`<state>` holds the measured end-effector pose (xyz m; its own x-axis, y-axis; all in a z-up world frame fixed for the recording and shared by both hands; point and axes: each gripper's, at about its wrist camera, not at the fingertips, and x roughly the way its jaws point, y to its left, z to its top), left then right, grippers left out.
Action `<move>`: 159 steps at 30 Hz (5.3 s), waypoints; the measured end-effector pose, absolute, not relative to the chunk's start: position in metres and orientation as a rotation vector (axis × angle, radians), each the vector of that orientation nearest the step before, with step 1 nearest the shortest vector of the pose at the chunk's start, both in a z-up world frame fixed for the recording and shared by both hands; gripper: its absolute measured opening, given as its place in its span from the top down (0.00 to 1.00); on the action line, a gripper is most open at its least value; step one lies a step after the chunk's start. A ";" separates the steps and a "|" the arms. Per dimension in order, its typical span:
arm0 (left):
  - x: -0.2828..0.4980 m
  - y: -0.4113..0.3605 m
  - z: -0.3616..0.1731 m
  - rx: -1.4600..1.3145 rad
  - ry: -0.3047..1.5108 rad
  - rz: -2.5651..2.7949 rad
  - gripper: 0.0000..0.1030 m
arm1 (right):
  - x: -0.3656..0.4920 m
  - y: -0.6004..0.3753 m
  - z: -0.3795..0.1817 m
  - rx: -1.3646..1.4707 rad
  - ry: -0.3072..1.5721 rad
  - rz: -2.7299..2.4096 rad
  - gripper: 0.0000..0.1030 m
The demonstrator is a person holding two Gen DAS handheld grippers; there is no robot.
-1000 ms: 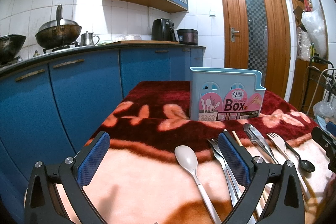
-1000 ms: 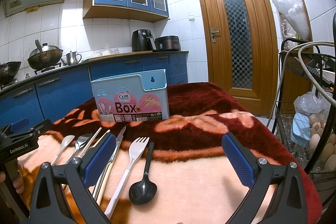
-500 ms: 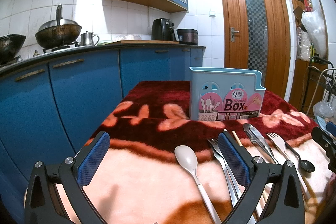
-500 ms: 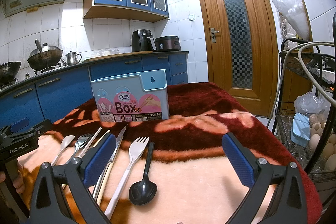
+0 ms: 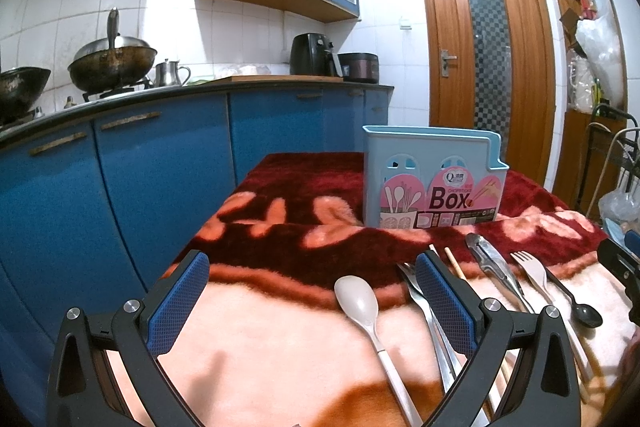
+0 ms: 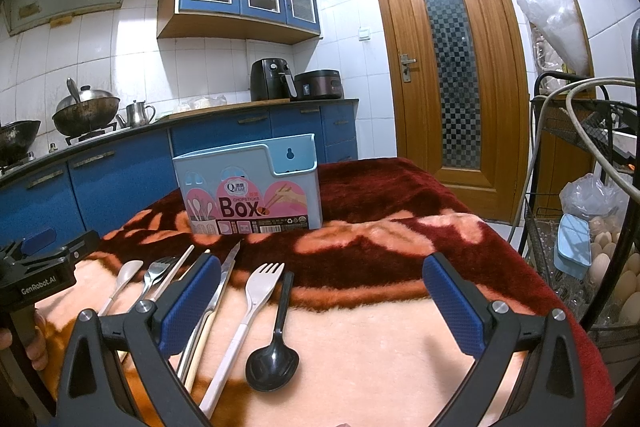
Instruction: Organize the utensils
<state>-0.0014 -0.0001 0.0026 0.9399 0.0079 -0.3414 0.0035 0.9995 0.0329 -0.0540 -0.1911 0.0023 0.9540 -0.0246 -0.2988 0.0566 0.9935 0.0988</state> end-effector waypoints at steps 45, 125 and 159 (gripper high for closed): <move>0.056 -0.025 -0.011 0.096 1.073 -0.243 0.50 | 0.023 -0.176 0.013 -0.030 1.142 0.117 0.43; 0.194 -0.036 0.114 -0.152 0.257 -0.228 0.95 | 0.155 -0.192 0.088 0.203 0.351 0.224 0.92; 0.189 -0.042 0.053 -0.119 0.315 -0.258 0.94 | 0.165 -0.185 0.052 0.133 0.403 0.233 0.91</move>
<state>0.1887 -0.0418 0.0534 0.9184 -0.2689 -0.2903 0.2321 0.9603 -0.1550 0.1647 -0.1847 0.0525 0.8937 0.2504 -0.3723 -0.1977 0.9647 0.1742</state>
